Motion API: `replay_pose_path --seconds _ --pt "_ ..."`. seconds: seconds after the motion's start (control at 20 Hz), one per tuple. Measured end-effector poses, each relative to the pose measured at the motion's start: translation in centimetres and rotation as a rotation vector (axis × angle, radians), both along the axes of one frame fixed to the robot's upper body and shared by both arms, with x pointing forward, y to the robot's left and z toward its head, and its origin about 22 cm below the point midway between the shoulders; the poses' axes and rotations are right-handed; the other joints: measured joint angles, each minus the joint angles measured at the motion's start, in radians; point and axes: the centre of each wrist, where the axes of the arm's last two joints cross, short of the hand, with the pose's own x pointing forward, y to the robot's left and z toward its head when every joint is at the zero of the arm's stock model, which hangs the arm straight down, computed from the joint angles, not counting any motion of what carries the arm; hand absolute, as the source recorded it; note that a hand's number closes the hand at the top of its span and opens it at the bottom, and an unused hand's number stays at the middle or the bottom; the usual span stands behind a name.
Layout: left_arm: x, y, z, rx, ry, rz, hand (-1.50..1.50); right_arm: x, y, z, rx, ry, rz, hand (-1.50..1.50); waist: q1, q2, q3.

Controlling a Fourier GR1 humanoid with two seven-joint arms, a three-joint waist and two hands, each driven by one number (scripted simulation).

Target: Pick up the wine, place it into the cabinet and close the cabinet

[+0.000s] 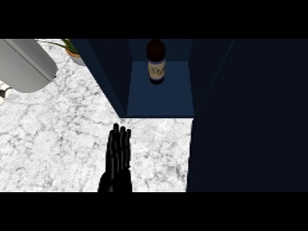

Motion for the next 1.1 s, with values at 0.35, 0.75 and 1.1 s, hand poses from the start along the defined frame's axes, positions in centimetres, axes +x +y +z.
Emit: replay_pose_path --seconds 0.35,0.75,1.1 --pt "-2.7 2.7 1.1 0.006 -0.015 -0.059 -1.5 0.1 0.2 -0.1 -0.057 0.043 0.068 1.5 -0.001 0.0 0.0" --pt "-4.3 7.3 2.5 0.018 -0.022 -0.107 -1.5 -0.3 0.7 -0.7 -0.09 0.073 0.153 1.5 -0.001 0.0 0.0" --pt "-4.1 11.1 3.3 0.035 -0.038 -0.073 -1.5 -1.1 2.2 -2.1 -0.046 0.205 0.237 1.5 -0.003 0.0 -0.001"
